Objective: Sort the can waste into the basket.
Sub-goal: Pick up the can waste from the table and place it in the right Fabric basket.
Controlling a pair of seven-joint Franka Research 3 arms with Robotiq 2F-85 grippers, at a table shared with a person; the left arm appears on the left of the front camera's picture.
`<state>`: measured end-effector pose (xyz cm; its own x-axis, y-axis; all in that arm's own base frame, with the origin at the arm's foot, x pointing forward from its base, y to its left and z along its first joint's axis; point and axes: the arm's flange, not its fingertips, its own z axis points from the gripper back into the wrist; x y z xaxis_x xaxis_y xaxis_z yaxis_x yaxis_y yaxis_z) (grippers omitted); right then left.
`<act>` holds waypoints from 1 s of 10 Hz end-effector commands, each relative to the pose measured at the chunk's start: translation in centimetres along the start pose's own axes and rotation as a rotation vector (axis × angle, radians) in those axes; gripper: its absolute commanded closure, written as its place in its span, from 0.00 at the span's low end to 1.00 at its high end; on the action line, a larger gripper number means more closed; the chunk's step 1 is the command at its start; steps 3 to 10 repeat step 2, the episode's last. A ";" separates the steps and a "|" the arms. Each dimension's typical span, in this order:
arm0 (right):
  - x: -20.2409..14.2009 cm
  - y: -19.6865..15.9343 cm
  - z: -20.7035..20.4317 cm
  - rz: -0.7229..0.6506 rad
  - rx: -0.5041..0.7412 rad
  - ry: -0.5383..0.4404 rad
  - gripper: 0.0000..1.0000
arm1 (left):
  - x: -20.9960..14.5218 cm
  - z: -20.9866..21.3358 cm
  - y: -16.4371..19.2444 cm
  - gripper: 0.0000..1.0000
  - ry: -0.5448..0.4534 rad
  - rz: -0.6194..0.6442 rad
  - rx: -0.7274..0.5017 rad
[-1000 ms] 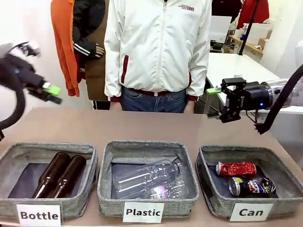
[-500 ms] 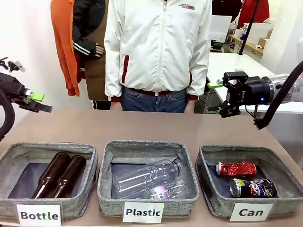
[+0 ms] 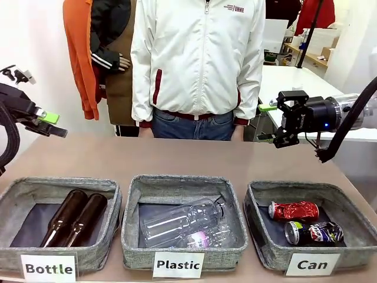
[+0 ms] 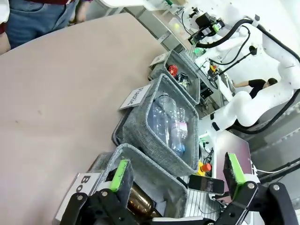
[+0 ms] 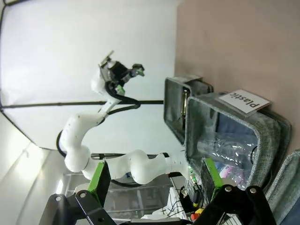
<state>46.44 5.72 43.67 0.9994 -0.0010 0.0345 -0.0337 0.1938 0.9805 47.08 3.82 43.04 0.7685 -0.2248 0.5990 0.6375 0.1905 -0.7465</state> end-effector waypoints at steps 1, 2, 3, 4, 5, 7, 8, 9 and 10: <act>-0.2 0.1 0.0 0.002 -0.005 -0.008 0.00 | -0.1 0.1 -0.2 0.00 0.007 0.008 0.007; -0.2 0.1 0.0 0.002 -0.005 -0.008 0.00 | -0.1 0.1 -0.2 0.00 0.007 0.008 0.007; -0.2 0.1 0.0 0.002 -0.005 -0.008 0.00 | -0.1 0.1 -0.2 0.00 0.007 0.008 0.007; -0.2 0.1 0.0 0.002 -0.005 -0.008 0.00 | -0.1 0.1 -0.2 0.00 0.007 0.008 0.007; -0.2 0.1 0.0 0.002 -0.005 -0.008 0.00 | -0.1 0.1 -0.2 0.00 0.007 0.008 0.007; -0.2 0.1 0.0 0.002 -0.005 -0.008 0.00 | -0.1 0.1 -0.2 0.00 0.007 0.008 0.007; -0.2 0.1 0.0 0.002 -0.005 -0.008 0.00 | -0.1 0.1 -0.2 0.00 0.007 0.008 0.007; -0.2 0.1 0.0 0.002 -0.005 -0.008 0.00 | -0.1 0.1 -0.2 0.00 0.007 0.008 0.007; -0.2 0.1 0.0 0.002 -0.005 -0.008 0.00 | -0.1 0.1 -0.2 0.00 0.007 0.008 0.007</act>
